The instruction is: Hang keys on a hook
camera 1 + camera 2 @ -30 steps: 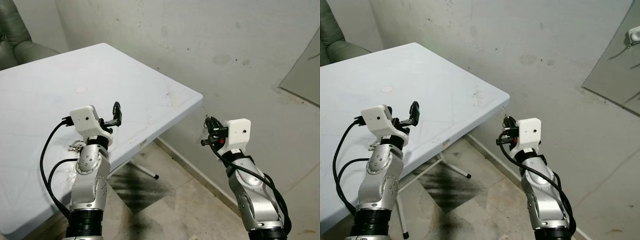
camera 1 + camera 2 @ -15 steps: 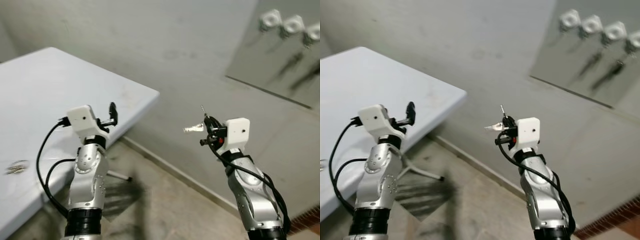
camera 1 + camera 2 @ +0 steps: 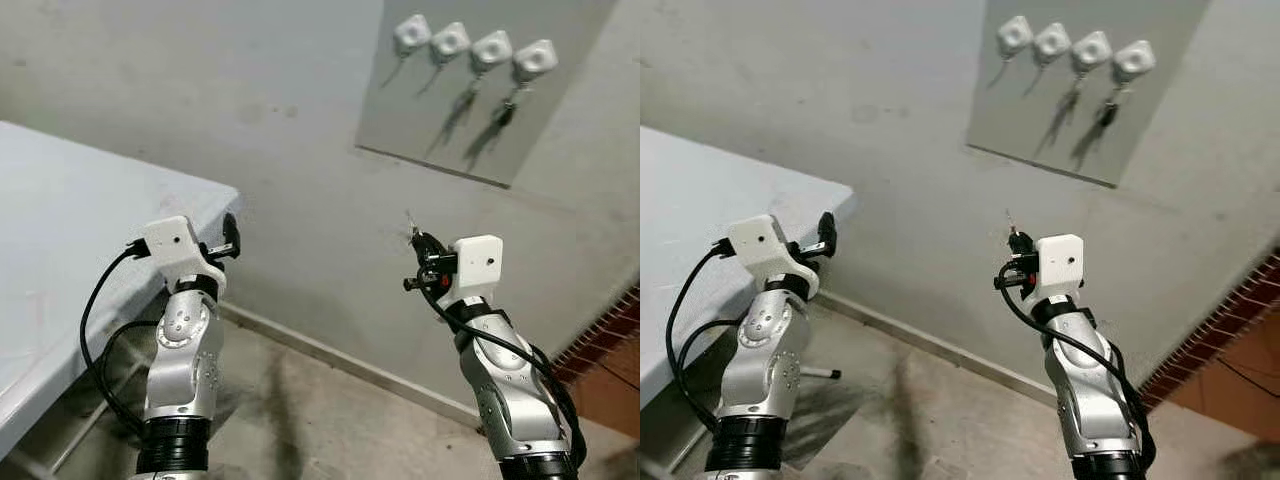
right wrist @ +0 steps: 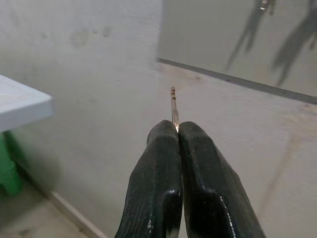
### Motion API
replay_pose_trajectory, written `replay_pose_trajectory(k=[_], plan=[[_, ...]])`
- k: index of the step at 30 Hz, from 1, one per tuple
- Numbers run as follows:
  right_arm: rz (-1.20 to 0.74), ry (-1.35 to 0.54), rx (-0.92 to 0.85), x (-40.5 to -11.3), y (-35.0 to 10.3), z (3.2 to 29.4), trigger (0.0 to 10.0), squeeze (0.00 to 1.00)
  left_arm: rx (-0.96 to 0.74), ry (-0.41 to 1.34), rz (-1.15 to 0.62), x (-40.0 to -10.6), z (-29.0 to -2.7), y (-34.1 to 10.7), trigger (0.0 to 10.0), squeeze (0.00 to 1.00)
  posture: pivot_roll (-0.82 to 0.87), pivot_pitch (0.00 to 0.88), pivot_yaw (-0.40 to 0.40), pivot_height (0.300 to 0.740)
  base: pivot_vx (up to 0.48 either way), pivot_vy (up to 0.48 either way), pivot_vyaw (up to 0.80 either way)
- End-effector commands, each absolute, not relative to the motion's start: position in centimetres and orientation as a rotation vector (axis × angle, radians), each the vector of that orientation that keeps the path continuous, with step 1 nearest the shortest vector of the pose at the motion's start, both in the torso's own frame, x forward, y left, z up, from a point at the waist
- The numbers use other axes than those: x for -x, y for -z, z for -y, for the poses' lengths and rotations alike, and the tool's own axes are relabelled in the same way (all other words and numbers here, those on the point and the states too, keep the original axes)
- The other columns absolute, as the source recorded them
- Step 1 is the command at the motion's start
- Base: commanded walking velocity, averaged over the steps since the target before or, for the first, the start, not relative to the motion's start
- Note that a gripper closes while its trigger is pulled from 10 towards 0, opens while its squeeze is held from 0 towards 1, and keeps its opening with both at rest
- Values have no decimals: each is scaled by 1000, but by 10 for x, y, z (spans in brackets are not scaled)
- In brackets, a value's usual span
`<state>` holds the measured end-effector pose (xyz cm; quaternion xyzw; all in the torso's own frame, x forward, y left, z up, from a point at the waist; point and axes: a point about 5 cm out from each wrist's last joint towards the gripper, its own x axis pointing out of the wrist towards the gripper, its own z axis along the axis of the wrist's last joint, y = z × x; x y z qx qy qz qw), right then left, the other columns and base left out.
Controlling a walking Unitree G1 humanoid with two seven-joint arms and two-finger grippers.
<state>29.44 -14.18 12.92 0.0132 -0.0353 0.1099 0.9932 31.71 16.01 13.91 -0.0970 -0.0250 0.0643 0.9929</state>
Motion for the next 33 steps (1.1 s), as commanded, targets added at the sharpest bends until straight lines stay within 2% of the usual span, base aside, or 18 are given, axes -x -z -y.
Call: replay_pose_trajectory(k=[1,31,33], plan=[[80,-212,-27,-295,-133,145,10000,0,183,-128,54,-318,-159,-143,10000,0,-37,0,-68,740,0,0,-638],[95,-221,-35,-298,-134,140,10000,0,170,-72,49,-320,-149,-147,10000,0,-31,0,-60,740,0,0,-633],[110,-232,-49,-298,-135,139,10000,0,177,-58,44,-320,-147,-146,10000,0,-28,0,-61,740,0,0,0]])
